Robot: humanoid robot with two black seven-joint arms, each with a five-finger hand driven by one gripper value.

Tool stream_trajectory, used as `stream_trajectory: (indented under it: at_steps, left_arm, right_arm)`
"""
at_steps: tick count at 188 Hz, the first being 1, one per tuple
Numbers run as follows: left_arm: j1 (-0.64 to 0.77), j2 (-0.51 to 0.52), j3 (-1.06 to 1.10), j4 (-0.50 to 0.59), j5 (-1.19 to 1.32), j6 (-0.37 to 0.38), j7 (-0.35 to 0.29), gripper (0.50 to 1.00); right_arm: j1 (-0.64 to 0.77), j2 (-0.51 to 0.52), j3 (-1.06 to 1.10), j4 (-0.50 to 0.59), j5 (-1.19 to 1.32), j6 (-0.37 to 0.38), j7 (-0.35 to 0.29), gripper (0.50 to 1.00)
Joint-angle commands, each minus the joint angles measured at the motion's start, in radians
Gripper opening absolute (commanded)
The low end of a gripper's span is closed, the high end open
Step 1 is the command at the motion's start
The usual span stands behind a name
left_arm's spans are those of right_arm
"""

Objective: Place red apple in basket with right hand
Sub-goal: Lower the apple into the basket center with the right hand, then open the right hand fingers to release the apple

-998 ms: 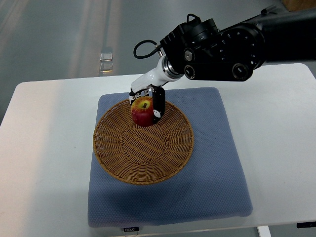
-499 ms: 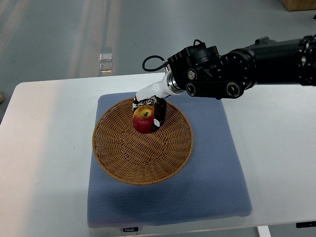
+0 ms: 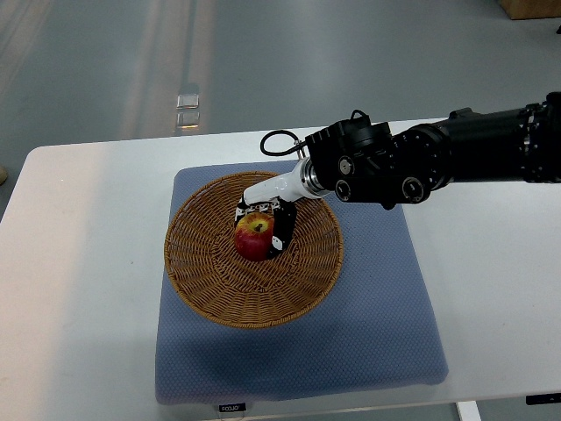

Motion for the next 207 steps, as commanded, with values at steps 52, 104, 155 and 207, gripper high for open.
stream_trajectory:
  at_steps: [52, 104, 155, 207]
  left_arm:
    - [0.0, 0.0, 0.0, 0.0, 0.0, 0.0, 0.0, 1.0]
    - [0.0, 0.0, 0.0, 0.002, 0.0, 0.0, 0.0, 1.0]
    - [0.0, 0.0, -0.001, 0.002, 0.0, 0.0, 0.0, 1.0]
    - [0.0, 0.0, -0.003, 0.003, 0.0, 0.0, 0.0, 1.0]
  right_arm:
    - [-0.032, 0.0, 0.01, -0.003, 0.0, -0.033, 0.012, 0.772]
    - [-0.032, 0.0, 0.012, -0.014, 0.005, -0.03, 0.017, 0.895]
    - [-0.017, 0.0, 0.013, -0.014, 0.015, -0.019, 0.017, 0.924]
    - [0.081, 0.0, 0.144, -0.027, 0.105, 0.075, 0.017, 0.926]
